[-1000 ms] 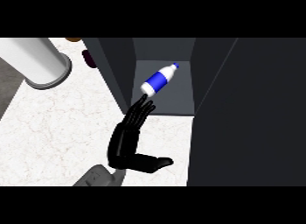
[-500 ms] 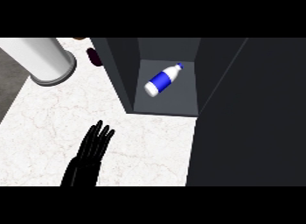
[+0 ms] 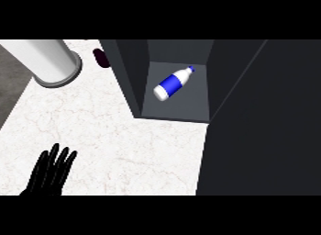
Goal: Pick up the bottled water, place it into the cabinet and close the cabinet
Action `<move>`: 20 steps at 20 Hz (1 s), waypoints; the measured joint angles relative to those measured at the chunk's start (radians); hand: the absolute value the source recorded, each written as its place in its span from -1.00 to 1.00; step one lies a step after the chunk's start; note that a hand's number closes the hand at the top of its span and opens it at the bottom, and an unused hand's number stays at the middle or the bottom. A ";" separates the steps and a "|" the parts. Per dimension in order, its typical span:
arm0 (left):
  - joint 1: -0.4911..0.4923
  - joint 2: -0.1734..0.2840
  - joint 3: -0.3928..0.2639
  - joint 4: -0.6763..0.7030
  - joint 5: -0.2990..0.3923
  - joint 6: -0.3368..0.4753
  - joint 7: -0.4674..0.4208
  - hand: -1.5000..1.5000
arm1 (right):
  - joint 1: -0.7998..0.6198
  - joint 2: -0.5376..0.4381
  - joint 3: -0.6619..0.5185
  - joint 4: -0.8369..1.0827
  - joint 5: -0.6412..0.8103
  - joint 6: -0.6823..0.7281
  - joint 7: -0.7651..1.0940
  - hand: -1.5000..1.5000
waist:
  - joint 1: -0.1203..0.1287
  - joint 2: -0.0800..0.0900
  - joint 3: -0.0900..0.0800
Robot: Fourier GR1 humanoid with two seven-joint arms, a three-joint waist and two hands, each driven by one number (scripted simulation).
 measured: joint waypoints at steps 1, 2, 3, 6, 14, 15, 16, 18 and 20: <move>0.019 0.022 0.012 -0.007 0.005 -0.020 -0.011 -1.00 | -0.018 0.003 0.012 -0.001 0.000 -0.006 0.016 1.00 | 0.003 0.002 0.000; 0.036 0.046 0.028 -0.011 0.017 -0.045 -0.022 -1.00 | -0.036 0.006 0.023 -0.001 0.000 -0.009 0.032 1.00 | 0.006 0.003 0.000; 0.049 0.067 0.040 -0.018 0.022 -0.066 -0.030 -1.00 | -0.057 0.011 0.033 -0.001 -0.001 -0.014 0.050 1.00 | 0.012 0.006 0.000; 0.091 0.116 0.067 -0.020 0.038 -0.130 -0.058 -1.00 | -0.123 0.028 0.063 -0.003 -0.005 -0.023 0.112 1.00 | 0.023 0.013 -0.001; 0.133 0.203 0.113 -0.029 0.062 -0.235 -0.081 -1.00 | -0.384 0.053 0.087 0.006 -0.018 0.028 0.272 1.00 | 0.073 0.027 -0.003; 0.134 0.208 0.117 -0.025 0.064 -0.244 -0.084 -1.00 | -0.415 0.058 0.087 0.007 -0.020 0.035 0.291 1.00 | 0.078 0.029 -0.004; 0.137 0.215 0.122 -0.024 0.067 -0.253 -0.086 -1.00 | -0.444 0.062 0.085 0.009 -0.022 0.040 0.306 1.00 | 0.085 0.030 -0.005; 0.141 0.227 0.135 -0.017 0.071 -0.267 -0.092 -1.00 | -0.497 0.072 0.084 0.012 -0.026 0.052 0.340 1.00 | 0.095 0.031 -0.007; 0.142 0.239 0.144 -0.015 0.075 -0.277 -0.092 -1.00 | -0.545 0.083 0.086 0.015 -0.033 0.068 0.375 1.00 | 0.100 0.033 -0.008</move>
